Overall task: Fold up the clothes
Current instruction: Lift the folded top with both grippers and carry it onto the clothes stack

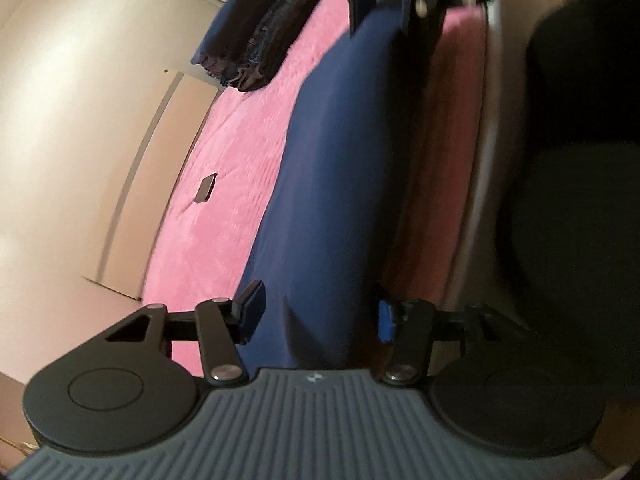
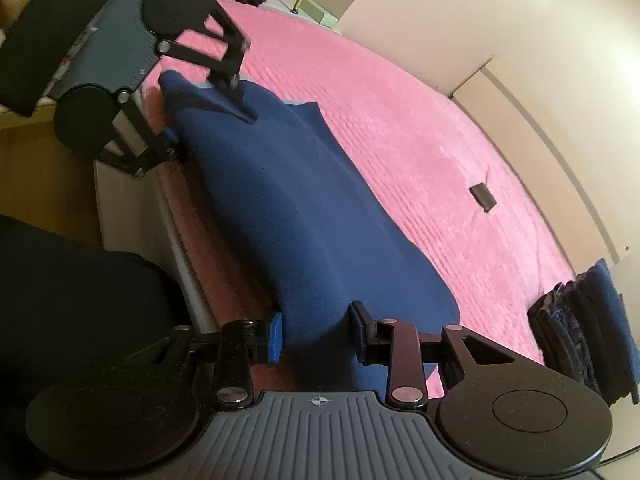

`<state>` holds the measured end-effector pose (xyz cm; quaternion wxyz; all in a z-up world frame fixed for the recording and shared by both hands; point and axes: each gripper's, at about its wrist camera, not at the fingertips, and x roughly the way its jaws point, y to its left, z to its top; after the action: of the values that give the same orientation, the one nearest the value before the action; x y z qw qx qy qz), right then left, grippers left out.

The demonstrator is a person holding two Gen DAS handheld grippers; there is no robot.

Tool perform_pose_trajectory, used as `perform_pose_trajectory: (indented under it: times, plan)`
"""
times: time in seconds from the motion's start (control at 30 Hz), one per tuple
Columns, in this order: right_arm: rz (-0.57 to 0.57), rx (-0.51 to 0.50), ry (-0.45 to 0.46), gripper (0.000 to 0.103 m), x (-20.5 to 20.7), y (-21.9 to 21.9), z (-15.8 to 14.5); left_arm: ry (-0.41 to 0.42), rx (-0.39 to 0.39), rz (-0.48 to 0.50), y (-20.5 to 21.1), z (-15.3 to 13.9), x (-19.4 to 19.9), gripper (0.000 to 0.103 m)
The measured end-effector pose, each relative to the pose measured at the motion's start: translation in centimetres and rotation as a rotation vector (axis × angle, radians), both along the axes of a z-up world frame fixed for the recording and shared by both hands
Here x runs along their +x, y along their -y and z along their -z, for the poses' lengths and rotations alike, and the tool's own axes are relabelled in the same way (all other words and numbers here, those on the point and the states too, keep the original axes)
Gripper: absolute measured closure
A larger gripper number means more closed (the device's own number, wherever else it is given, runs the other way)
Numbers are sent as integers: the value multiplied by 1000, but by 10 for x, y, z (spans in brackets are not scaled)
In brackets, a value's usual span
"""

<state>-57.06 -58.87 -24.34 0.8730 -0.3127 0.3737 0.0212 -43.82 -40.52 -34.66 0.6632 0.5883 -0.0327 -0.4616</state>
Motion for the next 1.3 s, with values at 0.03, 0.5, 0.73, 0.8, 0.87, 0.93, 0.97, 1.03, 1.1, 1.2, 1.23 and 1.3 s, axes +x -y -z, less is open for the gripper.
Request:
perform_pose_trajectory:
  times: [0.03, 0.5, 0.73, 0.8, 0.87, 0.93, 0.97, 1.03, 1.1, 1.2, 1.23, 1.3]
  plan:
    - [-2, -13, 12, 67, -1, -2, 2, 4, 14, 2, 1, 2, 3, 63]
    - [-29, -201, 25, 55, 5, -3, 35, -282, -41, -103, 0, -38, 31, 83]
    - [-68, -236, 25, 72, -2, 0, 29, -93, 56, -52, -1, -19, 10, 79]
    - [-81, -217, 40, 73, -4, 6, 21, -63, 72, -42, -2, -17, 6, 81]
    - [-96, -193, 49, 74, -6, 14, 14, -73, 72, -42, 1, -19, 9, 83]
    - [-122, -158, 58, 74, -6, 24, 5, -96, 66, -42, 3, -27, 13, 84]
    - [-135, -132, 58, 74, -4, 31, 0, -108, 65, -40, 4, -32, 15, 84]
    - [-154, -82, 49, 74, 2, 44, -14, -131, 75, -34, 7, -41, 19, 85]
    - [-160, -51, 4, 74, 11, 53, -32, -177, 99, -29, 13, -54, 24, 85]
    - [-157, -8, -85, 74, 22, 62, -67, -245, 154, -16, 24, -84, 34, 85]
    - [-157, 0, -113, 75, 26, 65, -82, -266, 173, -11, 28, -94, 37, 86]
    - [-153, 16, -175, 75, 34, 73, -118, -307, 211, -2, 36, -117, 43, 86]
